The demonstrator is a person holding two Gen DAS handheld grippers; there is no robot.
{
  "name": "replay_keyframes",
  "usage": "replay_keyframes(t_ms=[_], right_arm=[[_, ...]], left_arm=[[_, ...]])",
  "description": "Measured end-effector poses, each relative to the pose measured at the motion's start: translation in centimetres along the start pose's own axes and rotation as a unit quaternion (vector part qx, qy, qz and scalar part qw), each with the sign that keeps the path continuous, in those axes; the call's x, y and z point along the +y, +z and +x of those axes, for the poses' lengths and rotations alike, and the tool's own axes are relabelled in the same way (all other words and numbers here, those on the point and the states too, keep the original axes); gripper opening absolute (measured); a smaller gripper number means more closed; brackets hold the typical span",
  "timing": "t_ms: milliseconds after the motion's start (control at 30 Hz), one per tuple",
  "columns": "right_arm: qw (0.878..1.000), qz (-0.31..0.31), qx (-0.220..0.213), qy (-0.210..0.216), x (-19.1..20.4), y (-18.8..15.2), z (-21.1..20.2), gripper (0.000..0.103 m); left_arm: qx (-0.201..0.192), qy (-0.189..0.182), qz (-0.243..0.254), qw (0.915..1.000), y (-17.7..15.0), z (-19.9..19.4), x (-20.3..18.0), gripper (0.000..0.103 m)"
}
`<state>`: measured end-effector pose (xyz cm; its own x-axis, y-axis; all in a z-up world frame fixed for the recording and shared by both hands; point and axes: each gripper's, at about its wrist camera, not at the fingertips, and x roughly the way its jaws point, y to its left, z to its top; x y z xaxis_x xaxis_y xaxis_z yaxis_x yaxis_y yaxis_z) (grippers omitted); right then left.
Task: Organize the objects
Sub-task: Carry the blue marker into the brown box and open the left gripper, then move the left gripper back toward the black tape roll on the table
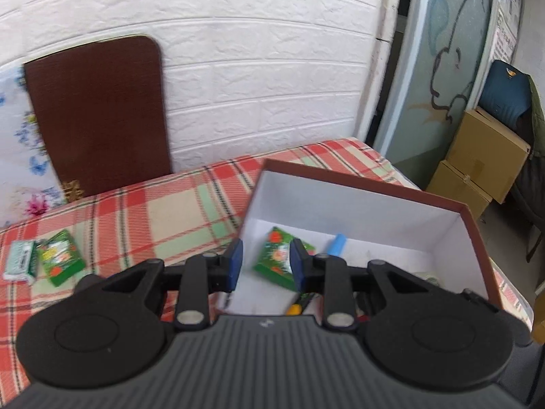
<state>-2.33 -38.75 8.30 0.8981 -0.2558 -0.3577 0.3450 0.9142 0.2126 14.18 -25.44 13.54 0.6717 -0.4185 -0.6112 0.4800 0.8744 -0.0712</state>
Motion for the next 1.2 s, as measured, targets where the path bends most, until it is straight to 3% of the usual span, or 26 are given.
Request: replay_keyframes(t_ms=[267,533,900,1000,1100,1133,1200], right_arm=[[0.999,-0.033,0.002,0.015,4.1,0.9,0.7,0.042],[0.994,-0.103,0.023,0.036,10.6,0.5,0.2,0.042],[0.983,-0.151,0.074,0.077,17.0,-2.2,2.5,0.042],[0.977,-0.167,0.099,0.083,18.8,-4.2,4.1,0.042],[0.974,-0.176,0.116,0.083,20.0,-5.8,5.8,0.042],[0.973,-0.181,0.12,0.08,20.4,-6.1,6.5,0.042],[0.969,-0.202,0.122,0.071,21.1,-6.8,8.0,0.046]], left_arm=[[-0.011,0.054,-0.028,0.9981,-3.8,-4.1,6.7,0.038],[-0.004,0.122,-0.074,0.9898,-7.8,-6.7,14.7,0.04],[0.026,0.199,-0.135,0.9704,-15.1,-7.9,24.6,0.042],[0.043,0.209,-0.159,0.9639,-17.5,-6.6,26.8,0.051],[-0.027,0.219,-0.123,0.9675,-20.2,-6.9,26.6,0.065],[-0.045,0.219,-0.123,0.9669,-20.8,-7.1,26.5,0.065],[-0.048,0.216,-0.129,0.9667,-20.6,-7.0,26.8,0.067]])
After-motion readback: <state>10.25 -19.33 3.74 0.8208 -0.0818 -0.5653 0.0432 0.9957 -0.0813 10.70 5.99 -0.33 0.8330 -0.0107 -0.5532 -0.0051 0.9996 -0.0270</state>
